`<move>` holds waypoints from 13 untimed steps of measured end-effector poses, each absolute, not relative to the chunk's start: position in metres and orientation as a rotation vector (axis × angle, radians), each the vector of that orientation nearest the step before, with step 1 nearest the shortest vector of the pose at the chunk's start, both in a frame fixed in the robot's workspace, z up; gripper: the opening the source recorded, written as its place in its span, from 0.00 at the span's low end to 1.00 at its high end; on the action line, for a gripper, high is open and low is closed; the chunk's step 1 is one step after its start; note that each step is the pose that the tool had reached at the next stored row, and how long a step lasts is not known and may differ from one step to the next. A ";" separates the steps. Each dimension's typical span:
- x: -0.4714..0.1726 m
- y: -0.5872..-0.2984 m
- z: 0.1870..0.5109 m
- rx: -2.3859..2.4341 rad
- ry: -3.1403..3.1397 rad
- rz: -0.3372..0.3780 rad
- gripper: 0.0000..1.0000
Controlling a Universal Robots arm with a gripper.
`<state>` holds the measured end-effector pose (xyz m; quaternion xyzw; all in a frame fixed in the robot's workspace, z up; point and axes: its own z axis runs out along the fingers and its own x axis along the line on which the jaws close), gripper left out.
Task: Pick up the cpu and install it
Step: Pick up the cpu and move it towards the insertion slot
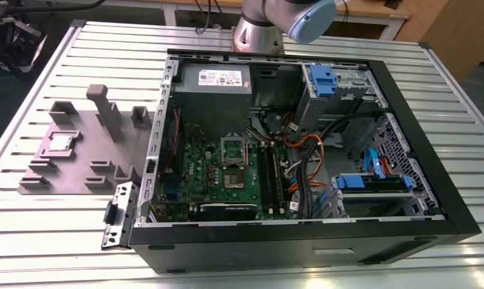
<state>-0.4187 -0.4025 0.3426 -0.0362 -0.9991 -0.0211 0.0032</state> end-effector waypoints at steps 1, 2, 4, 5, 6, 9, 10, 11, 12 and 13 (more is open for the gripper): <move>-0.421 -0.403 0.341 -0.114 -3.133 -0.066 0.11; -0.423 -0.403 0.339 -0.114 -3.133 -0.066 0.11; -0.428 -0.403 0.335 -0.113 -3.133 -0.066 0.11; -0.429 -0.403 0.333 -0.113 -3.133 -0.067 0.11; -0.429 -0.403 0.331 -0.112 -3.133 -0.066 0.11; -0.430 -0.403 0.326 -0.107 -3.133 -0.066 0.11; -0.431 -0.403 0.324 -0.107 -3.133 -0.066 0.11; -0.431 -0.403 0.322 -0.107 -3.133 -0.065 0.11; -0.431 -0.403 0.321 -0.107 -3.133 -0.065 0.11; -0.431 -0.403 0.319 -0.107 -3.133 -0.065 0.11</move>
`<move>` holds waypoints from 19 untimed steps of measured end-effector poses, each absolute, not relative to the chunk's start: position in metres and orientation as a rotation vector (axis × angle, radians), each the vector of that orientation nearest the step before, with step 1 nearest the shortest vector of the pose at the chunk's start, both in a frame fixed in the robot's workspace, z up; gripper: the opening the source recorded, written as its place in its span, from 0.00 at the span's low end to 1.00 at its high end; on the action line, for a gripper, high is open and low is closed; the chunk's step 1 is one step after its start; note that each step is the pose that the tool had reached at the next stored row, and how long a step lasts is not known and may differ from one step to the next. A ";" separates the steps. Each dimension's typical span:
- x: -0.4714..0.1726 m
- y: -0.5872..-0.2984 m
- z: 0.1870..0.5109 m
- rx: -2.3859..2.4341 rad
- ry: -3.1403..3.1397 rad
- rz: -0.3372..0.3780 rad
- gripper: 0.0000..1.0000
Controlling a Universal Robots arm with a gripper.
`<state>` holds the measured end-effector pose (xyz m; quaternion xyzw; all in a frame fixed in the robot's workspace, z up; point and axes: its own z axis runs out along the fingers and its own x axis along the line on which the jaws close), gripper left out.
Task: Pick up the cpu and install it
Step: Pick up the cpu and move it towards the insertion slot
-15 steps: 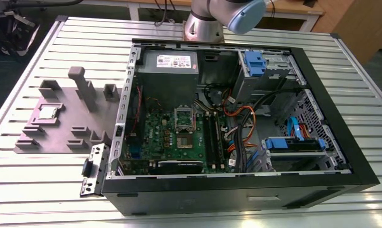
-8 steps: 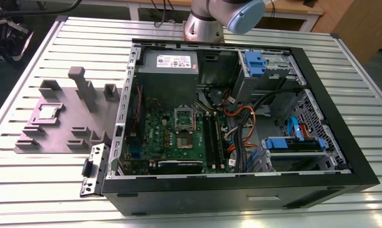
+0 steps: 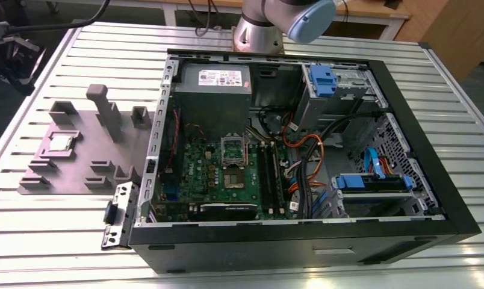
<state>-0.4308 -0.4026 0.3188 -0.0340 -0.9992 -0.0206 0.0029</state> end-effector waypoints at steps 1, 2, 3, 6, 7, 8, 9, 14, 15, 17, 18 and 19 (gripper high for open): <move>-0.431 -0.403 0.317 -0.107 -3.133 -0.064 0.11; -0.431 -0.403 0.315 -0.107 -3.133 -0.064 0.11; -0.431 -0.403 0.313 -0.107 -3.133 -0.063 0.11; -0.431 -0.403 0.308 -0.107 -3.133 -0.058 0.11; -0.431 -0.403 0.306 -0.107 -3.134 -0.056 0.11; -0.431 -0.403 0.305 -0.107 -3.134 -0.053 0.11; -0.431 -0.403 0.304 -0.107 -3.134 -0.053 0.17; -0.431 -0.403 0.304 -0.107 -3.134 -0.052 0.35; -0.431 -0.403 0.303 -0.107 -3.134 -0.052 0.41; -0.431 -0.402 0.300 -0.102 -3.134 -0.053 0.47; -0.432 -0.402 0.299 -0.088 -3.135 -0.052 0.47; -0.432 -0.402 0.297 -0.069 -3.136 -0.052 0.53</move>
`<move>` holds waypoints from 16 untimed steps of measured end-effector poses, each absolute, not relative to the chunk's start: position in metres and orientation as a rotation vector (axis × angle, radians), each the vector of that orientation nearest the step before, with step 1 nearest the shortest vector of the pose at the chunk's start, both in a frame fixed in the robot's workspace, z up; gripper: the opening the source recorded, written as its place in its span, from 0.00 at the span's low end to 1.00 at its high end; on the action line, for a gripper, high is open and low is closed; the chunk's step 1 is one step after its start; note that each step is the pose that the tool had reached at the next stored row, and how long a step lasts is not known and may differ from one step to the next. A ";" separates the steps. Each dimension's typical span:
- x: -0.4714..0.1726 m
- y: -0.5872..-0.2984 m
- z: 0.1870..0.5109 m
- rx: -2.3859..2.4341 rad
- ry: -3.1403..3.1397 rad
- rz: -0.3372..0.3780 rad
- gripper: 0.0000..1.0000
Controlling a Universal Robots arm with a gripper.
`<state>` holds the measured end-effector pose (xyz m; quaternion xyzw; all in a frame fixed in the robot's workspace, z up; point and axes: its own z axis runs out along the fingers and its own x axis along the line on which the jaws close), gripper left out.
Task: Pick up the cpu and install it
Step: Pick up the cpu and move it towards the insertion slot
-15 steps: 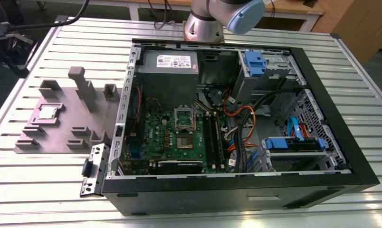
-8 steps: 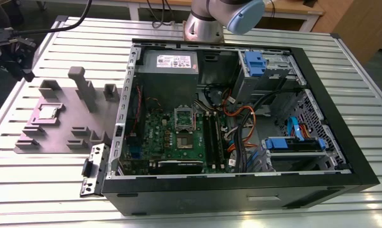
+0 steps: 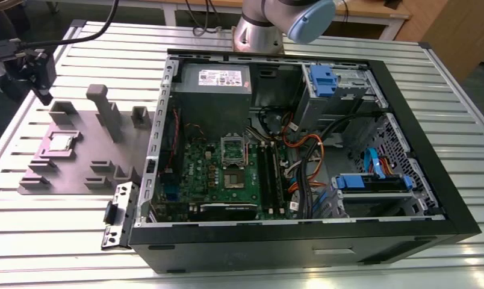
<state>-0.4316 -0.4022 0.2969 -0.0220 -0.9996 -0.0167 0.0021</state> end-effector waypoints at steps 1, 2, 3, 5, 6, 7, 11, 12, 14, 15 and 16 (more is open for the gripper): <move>-0.432 -0.402 0.295 -0.047 -3.137 -0.052 0.53; -0.432 -0.402 0.293 -0.025 -3.137 -0.052 0.53; -0.432 -0.402 0.292 -0.006 -3.136 -0.052 0.53; -0.433 -0.402 0.288 0.000 -3.136 -0.052 0.53; -0.433 -0.402 0.286 0.001 -3.136 -0.052 0.53; -0.433 -0.402 0.284 0.002 -3.137 -0.052 0.53; -0.434 -0.402 0.277 0.009 -3.137 -0.052 0.53; -0.435 -0.402 0.275 0.011 -3.136 -0.052 0.53; -0.436 -0.402 0.272 0.016 -3.136 -0.052 0.53; -0.437 -0.402 0.270 0.018 -3.136 -0.052 0.53; -0.437 -0.402 0.268 0.020 -3.136 -0.052 0.54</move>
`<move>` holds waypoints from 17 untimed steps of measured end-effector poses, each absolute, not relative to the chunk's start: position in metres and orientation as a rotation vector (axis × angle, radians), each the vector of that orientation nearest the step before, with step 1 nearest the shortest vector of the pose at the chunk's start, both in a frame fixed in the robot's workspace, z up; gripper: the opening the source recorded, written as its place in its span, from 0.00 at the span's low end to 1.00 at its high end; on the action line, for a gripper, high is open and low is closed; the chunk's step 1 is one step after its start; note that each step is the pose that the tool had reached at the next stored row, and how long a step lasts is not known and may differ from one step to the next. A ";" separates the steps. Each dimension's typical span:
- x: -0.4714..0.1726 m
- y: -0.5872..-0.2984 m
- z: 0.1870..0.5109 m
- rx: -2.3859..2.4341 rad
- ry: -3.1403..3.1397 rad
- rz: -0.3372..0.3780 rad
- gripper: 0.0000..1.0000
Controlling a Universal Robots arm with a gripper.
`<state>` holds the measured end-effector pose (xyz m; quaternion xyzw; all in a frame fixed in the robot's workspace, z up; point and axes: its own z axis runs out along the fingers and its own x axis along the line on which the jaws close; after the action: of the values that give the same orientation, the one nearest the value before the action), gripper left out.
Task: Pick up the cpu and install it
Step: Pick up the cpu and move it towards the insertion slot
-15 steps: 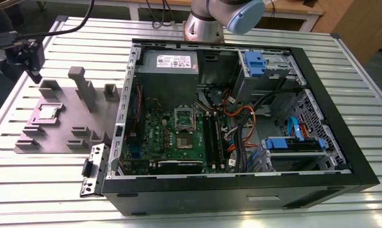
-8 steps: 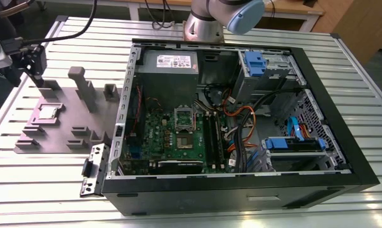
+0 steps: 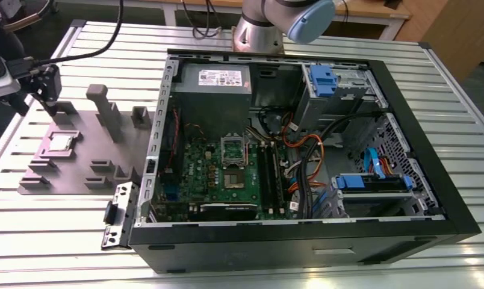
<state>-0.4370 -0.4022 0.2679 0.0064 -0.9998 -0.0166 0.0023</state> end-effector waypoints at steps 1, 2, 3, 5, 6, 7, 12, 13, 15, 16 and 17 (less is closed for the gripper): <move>-0.437 -0.402 0.266 0.023 -3.136 -0.052 0.54; -0.437 -0.402 0.264 0.024 -3.136 -0.052 0.60; -0.438 -0.402 0.262 0.026 -3.136 -0.052 0.60; -0.438 -0.402 0.259 0.028 -3.136 -0.052 0.66; -0.438 -0.402 0.257 0.029 -3.136 -0.052 0.66; -0.438 -0.403 0.255 0.029 -3.136 -0.052 0.66; -0.438 -0.404 0.246 0.029 -3.136 -0.052 0.66; -0.438 -0.404 0.244 0.028 -3.136 -0.052 0.66; -0.438 -0.405 0.241 0.027 -3.137 -0.052 0.66; -0.438 -0.405 0.239 0.026 -3.137 -0.052 0.66; -0.438 -0.406 0.238 0.025 -3.137 -0.052 0.66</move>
<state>-0.4377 -0.4055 0.2379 0.0079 -0.9998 -0.0166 0.0020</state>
